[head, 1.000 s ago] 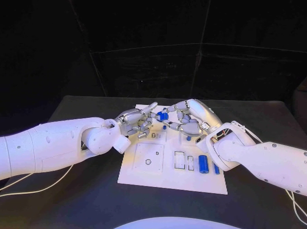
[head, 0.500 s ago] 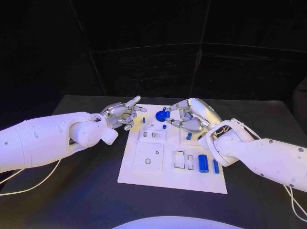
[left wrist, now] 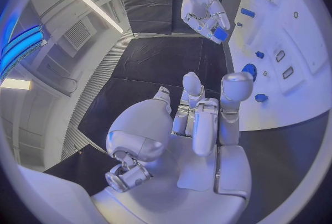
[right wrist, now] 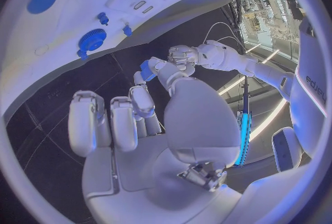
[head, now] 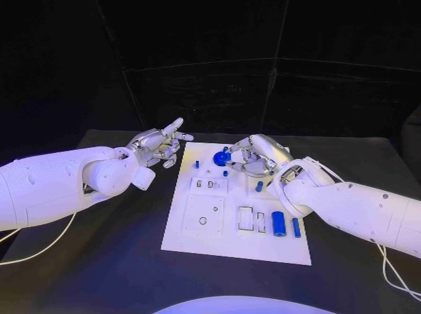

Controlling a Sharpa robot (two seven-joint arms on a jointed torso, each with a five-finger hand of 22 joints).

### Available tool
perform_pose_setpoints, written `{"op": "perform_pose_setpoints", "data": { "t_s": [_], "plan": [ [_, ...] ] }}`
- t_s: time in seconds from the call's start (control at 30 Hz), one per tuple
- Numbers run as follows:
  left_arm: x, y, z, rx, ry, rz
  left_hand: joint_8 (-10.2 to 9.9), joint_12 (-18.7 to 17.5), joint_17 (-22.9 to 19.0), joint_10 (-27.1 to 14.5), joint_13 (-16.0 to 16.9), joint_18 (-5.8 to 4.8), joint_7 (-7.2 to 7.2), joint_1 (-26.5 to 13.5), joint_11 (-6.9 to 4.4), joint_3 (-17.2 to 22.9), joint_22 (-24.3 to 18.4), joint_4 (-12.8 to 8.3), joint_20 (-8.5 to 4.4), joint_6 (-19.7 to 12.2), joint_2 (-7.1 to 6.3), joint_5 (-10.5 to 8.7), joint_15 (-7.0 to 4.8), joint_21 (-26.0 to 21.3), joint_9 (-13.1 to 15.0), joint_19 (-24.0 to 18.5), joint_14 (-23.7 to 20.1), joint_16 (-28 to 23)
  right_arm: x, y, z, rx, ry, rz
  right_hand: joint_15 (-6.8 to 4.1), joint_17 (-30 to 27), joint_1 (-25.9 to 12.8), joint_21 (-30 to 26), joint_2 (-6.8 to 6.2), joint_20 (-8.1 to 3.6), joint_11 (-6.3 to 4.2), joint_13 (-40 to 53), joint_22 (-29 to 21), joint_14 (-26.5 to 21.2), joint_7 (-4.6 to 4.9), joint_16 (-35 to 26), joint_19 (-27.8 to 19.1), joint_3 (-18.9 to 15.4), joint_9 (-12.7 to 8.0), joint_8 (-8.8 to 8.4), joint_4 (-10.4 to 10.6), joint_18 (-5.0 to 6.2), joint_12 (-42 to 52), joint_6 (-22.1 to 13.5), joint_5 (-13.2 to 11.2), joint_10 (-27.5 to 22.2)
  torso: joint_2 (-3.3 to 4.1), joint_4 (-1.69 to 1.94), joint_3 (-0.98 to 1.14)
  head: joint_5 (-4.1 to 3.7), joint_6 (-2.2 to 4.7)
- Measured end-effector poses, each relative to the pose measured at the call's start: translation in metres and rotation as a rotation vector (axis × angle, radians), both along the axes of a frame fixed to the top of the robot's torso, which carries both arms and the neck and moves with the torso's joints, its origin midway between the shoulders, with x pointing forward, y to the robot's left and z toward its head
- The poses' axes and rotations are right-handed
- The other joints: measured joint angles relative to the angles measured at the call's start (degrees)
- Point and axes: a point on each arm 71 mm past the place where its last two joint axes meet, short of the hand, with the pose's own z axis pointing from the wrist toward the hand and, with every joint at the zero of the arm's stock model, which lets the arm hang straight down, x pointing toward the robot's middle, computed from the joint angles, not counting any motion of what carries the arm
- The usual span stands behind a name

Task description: Assemble the parts on the task board

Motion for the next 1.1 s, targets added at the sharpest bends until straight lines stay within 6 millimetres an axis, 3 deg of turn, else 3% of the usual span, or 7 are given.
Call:
{"op": "perform_pose_setpoints", "data": {
  "t_s": [0.5,1.1],
  "plan": [
    [-0.003,-0.011,0.005,-0.041,-0.018,-0.006,0.0,0.0,0.0,0.0,0.1,0.00,0.00,0.0,0.01,0.0,0.0,0.0,0.00,0.0,0.00,0.00,0.00,0.0,0.0,0.0,0.0,0.0,0.002,0.021,-0.019,-0.118,0.074,0.017,0.00,0.0,-0.2,0.0,0.22,0.00,0.00,-0.1,0.0,0.0,0.00,0.0,0.0,-0.3,0.0,-0.03,0.3,0.00,0.0,0.0,0.0,0.0,0.04,-0.12,0.14,0.42,-0.59],
    [-0.003,-0.015,0.005,-0.049,-0.018,-0.010,0.0,0.0,0.0,0.0,0.0,0.00,0.00,0.0,0.02,0.0,0.0,0.0,0.00,0.0,0.00,0.00,0.00,0.0,0.0,0.0,0.0,0.0,0.000,0.030,-0.026,-0.195,0.116,0.041,0.00,0.0,-0.2,0.0,0.20,0.00,0.00,-0.5,0.0,0.0,0.02,0.0,0.0,-0.5,0.0,-0.07,0.5,0.00,-0.2,0.0,0.0,0.0,-0.01,-0.19,0.13,0.64,-1.14]
  ]
}}
